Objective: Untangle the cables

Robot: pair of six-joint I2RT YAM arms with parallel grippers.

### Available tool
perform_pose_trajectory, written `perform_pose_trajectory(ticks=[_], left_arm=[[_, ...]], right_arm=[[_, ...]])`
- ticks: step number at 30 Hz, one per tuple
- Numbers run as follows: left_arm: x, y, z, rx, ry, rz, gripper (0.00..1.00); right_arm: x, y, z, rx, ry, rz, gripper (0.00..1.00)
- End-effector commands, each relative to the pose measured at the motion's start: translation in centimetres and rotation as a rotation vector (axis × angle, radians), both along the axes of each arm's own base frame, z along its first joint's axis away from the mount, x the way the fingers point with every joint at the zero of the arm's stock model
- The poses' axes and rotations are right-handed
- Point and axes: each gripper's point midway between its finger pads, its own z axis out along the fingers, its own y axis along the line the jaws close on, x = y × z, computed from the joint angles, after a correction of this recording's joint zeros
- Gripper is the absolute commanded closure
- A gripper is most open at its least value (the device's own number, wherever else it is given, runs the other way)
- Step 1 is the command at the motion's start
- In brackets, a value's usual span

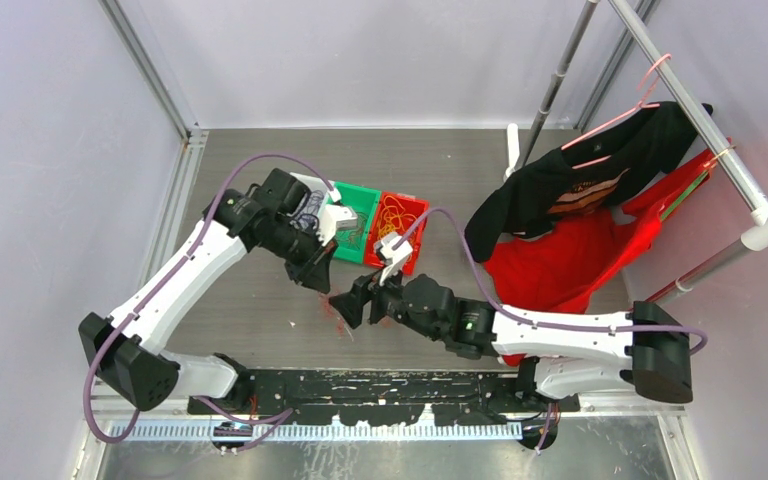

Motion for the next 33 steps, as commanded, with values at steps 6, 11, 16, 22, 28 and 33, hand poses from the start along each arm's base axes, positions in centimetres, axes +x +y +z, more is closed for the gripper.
perform_pose_trajectory(ticks=[6, 11, 16, 22, 28, 33], left_arm=[[-2.5, -1.6, 4.0, -0.163, 0.095, -0.036, 1.00], [-3.5, -1.6, 5.0, -0.189, 0.125, -0.055, 1.00], [-3.3, -1.7, 5.6, -0.193, 0.105, -0.053, 1.00], [-3.0, -1.9, 5.9, -0.201, 0.099, -0.040, 1.00], [-3.5, -2.1, 6.4, -0.218, 0.131, -0.043, 1.00], [-4.0, -1.9, 6.6, -0.218, 0.145, -0.059, 1.00]], right_arm=[[3.4, 1.3, 3.7, 0.030, -0.142, -0.187, 0.39], [3.2, 0.6, 3.0, 0.047, -0.138, -0.192, 0.44], [1.4, 0.5, 2.5, 0.080, -0.111, -0.101, 0.44], [1.0, -0.6, 2.3, 0.109, -0.105, -0.101, 0.44], [2.3, -0.6, 2.7, 0.087, -0.135, -0.163, 0.44], [2.9, 0.1, 3.3, 0.115, -0.152, -0.187, 0.45]])
